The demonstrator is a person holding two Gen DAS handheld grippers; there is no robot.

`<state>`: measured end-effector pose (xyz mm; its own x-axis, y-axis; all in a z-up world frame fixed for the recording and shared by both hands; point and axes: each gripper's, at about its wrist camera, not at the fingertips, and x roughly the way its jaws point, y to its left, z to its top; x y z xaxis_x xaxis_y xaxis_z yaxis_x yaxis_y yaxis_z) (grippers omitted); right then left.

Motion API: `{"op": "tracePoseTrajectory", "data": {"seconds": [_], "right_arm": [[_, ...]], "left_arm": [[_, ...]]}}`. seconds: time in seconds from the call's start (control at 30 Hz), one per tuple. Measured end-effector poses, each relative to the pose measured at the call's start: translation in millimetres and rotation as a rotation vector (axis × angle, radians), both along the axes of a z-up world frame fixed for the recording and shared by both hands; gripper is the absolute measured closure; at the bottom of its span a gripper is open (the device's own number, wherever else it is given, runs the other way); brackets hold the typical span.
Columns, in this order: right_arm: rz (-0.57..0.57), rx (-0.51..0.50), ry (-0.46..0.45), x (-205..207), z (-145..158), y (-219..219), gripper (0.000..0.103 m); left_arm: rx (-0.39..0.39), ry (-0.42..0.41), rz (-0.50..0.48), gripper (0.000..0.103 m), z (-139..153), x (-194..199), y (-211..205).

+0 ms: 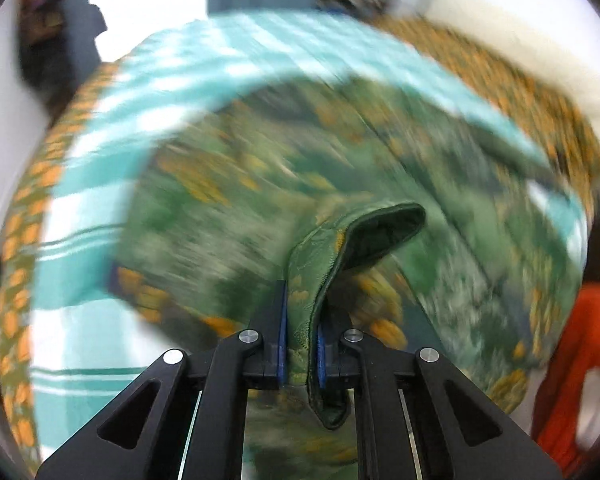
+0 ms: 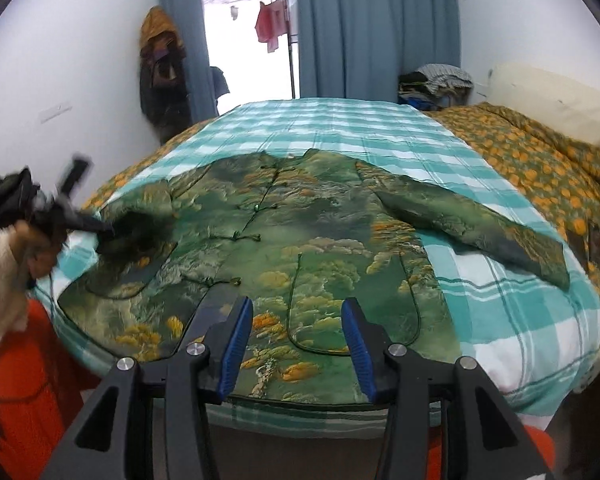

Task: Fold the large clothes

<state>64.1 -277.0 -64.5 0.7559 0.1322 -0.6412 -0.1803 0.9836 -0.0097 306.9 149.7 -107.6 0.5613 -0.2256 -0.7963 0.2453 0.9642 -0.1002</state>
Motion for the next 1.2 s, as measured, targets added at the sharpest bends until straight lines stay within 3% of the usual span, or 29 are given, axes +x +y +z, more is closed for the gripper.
{"op": "tracePoseTrajectory", "data": {"seconds": [0.1, 0.2, 0.43, 0.5, 0.53, 0.57, 0.63, 0.8, 0.93, 1.13, 1.17, 1.2], "right_arm": [[-0.013, 0.002, 0.005, 1, 1, -4, 0.056], [-0.027, 0.005, 0.011, 1, -2, -6, 0.056], [-0.064, 0.039, 0.036, 6, -7, -20, 0.056], [-0.095, 0.059, 0.052, 11, -8, -34, 0.056], [-0.113, 0.061, 0.059, 13, -8, -41, 0.054], [-0.145, 0.059, 0.07, 17, -9, -53, 0.044], [-0.202, 0.059, 0.09, 23, -11, -77, 0.033], [-0.282, 0.106, 0.247, 54, -37, -134, 0.031], [-0.284, 0.215, 0.418, 85, -76, -168, 0.03], [-0.165, 0.225, 0.523, 106, -109, -156, 0.031], [-0.147, 0.213, 0.524, 106, -111, -151, 0.03], [-0.132, 0.182, 0.518, 107, -113, -145, 0.03]], "left_arm": [[-0.058, -0.061, 0.168, 0.094, 30, 4, 68], [-0.056, -0.095, 0.392, 0.094, 46, 0, 149], [0.023, -0.066, 0.831, 0.084, 22, -33, 275], [-0.001, -0.055, 0.859, 0.06, 14, -49, 279], [-0.017, -0.056, 0.856, 0.054, 10, -61, 274], [-0.028, -0.055, 0.845, 0.042, 9, -66, 266], [-0.084, -0.043, 0.757, 0.034, 6, -79, 235], [-0.219, 0.095, 0.406, 0.011, -21, -74, 141], [-0.182, 0.257, 0.236, 0.011, -73, -48, 65], [-0.168, 0.371, 0.153, 0.013, -116, -36, 18], [-0.159, 0.369, 0.15, 0.021, -116, -39, 16], [-0.16, 0.37, 0.14, 0.04, -117, -42, 13]]}}
